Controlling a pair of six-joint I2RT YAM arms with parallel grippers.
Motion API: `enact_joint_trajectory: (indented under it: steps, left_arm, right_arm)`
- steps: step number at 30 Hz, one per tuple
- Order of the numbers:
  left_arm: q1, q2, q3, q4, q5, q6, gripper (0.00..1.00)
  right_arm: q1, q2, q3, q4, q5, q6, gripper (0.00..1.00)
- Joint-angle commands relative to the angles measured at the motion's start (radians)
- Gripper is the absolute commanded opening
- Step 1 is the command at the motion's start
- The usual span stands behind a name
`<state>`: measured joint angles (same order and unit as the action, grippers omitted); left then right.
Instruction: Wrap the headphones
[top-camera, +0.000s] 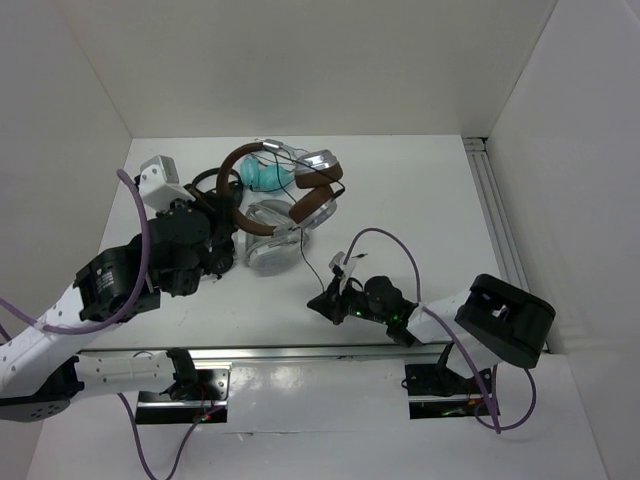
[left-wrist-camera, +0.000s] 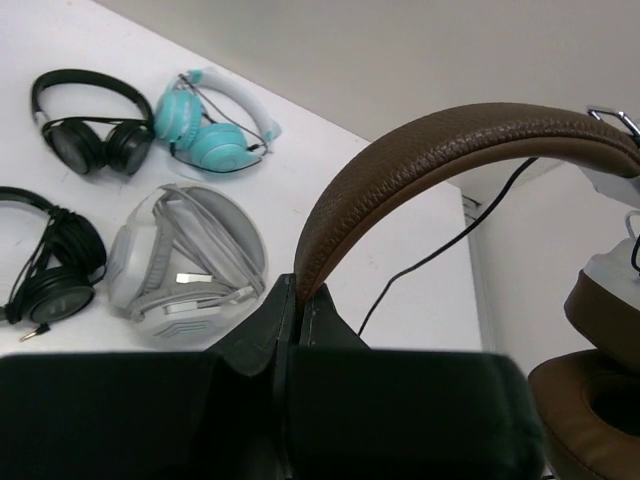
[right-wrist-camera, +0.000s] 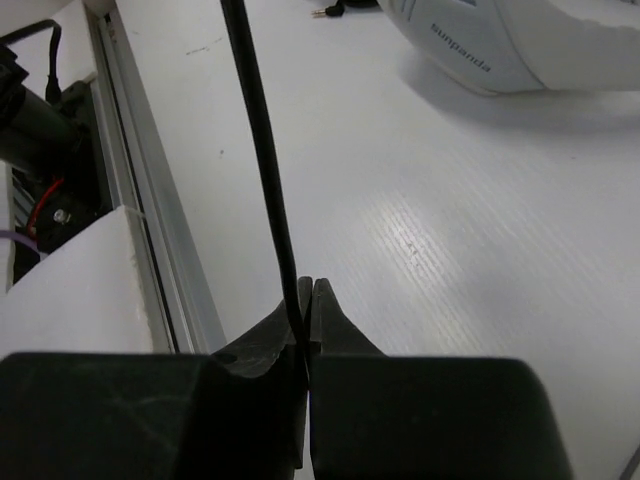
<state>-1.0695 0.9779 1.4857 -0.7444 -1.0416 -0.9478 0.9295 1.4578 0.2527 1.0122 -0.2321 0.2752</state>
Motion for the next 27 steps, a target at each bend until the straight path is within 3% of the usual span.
enact_joint_trajectory:
  steps: [1,4,12,17,27]
  left_arm:
    - [0.049,-0.004,0.041,-0.004,-0.026,-0.129,0.00]
    - [0.130,0.008,0.041,-0.016,-0.011,-0.129,0.00]
    - [0.406,0.061,0.016,-0.052,0.161,-0.200,0.00]
    - [0.476,0.105,0.007,-0.061,0.213,-0.232,0.00]
    - [0.536,0.114,-0.126,-0.050,0.301,-0.272,0.00]
  right_arm:
    - [0.043,0.001,-0.018,0.097,0.052,0.002,0.00]
    - [0.100,-0.077,-0.029,0.030,0.173,0.002,0.00]
    - [0.454,-0.260,0.110,-0.444,0.687,0.027,0.00]
    - [0.591,-0.234,0.255,-0.693,0.780,0.038,0.00]
    - [0.677,-0.126,0.486,-0.822,0.761,-0.036,0.00]
